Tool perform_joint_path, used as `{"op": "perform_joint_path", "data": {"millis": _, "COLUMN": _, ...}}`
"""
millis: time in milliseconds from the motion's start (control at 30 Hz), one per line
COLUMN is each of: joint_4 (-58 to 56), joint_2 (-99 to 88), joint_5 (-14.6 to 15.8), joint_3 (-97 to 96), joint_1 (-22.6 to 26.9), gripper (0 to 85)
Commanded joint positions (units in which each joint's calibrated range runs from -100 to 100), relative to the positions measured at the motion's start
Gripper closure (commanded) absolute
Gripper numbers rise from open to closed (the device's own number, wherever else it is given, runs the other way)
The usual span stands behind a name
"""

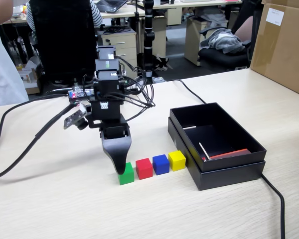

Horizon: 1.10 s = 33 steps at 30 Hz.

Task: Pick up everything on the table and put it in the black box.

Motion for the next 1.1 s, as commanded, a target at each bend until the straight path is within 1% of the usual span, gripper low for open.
{"op": "perform_joint_path", "data": {"millis": 0, "joint_4": -0.41, "joint_2": 0.36, "joint_5": 0.0, "joint_3": 4.96, "joint_1": 0.59, "gripper": 40.0}}
{"op": "perform_joint_path", "data": {"millis": 267, "joint_4": -0.41, "joint_2": 4.95, "joint_5": 0.34, "joint_3": 7.59, "joint_1": 1.32, "gripper": 40.8}}
{"op": "perform_joint_path", "data": {"millis": 400, "joint_4": -0.41, "joint_2": 6.68, "joint_5": 0.54, "joint_3": 8.95, "joint_1": 1.37, "gripper": 47.0}}
{"op": "perform_joint_path", "data": {"millis": 467, "joint_4": -0.41, "joint_2": 7.59, "joint_5": 0.68, "joint_3": 9.31, "joint_1": 1.37, "gripper": 51.7}}
{"op": "perform_joint_path", "data": {"millis": 500, "joint_4": -0.41, "joint_2": 7.94, "joint_5": 0.83, "joint_3": 9.67, "joint_1": 1.32, "gripper": 55.5}}
{"op": "perform_joint_path", "data": {"millis": 600, "joint_4": -0.41, "joint_2": 8.17, "joint_5": 1.07, "joint_3": 10.12, "joint_1": 1.17, "gripper": 70.9}}
{"op": "perform_joint_path", "data": {"millis": 667, "joint_4": -0.41, "joint_2": 7.36, "joint_5": 1.22, "joint_3": 10.03, "joint_1": 1.03, "gripper": 77.0}}
{"op": "perform_joint_path", "data": {"millis": 700, "joint_4": -0.41, "joint_2": 6.1, "joint_5": 1.37, "joint_3": 9.94, "joint_1": 0.93, "gripper": 78.6}}
{"op": "perform_joint_path", "data": {"millis": 767, "joint_4": -2.49, "joint_2": 1.74, "joint_5": 1.42, "joint_3": 9.58, "joint_1": 0.78, "gripper": 78.6}}
{"op": "perform_joint_path", "data": {"millis": 800, "joint_4": -4.47, "joint_2": -5.95, "joint_5": 1.66, "joint_3": 7.31, "joint_1": 0.63, "gripper": 78.5}}
{"op": "perform_joint_path", "data": {"millis": 900, "joint_4": -4.73, "joint_2": -21.21, "joint_5": 1.61, "joint_3": 0.7, "joint_1": 1.17, "gripper": 78.5}}
{"op": "perform_joint_path", "data": {"millis": 1000, "joint_4": -4.73, "joint_2": -32.45, "joint_5": 1.81, "joint_3": -2.02, "joint_1": 3.47, "gripper": 78.5}}
{"op": "perform_joint_path", "data": {"millis": 1067, "joint_4": -4.73, "joint_2": -36.93, "joint_5": 2.64, "joint_3": -1.75, "joint_1": 5.86, "gripper": 78.5}}
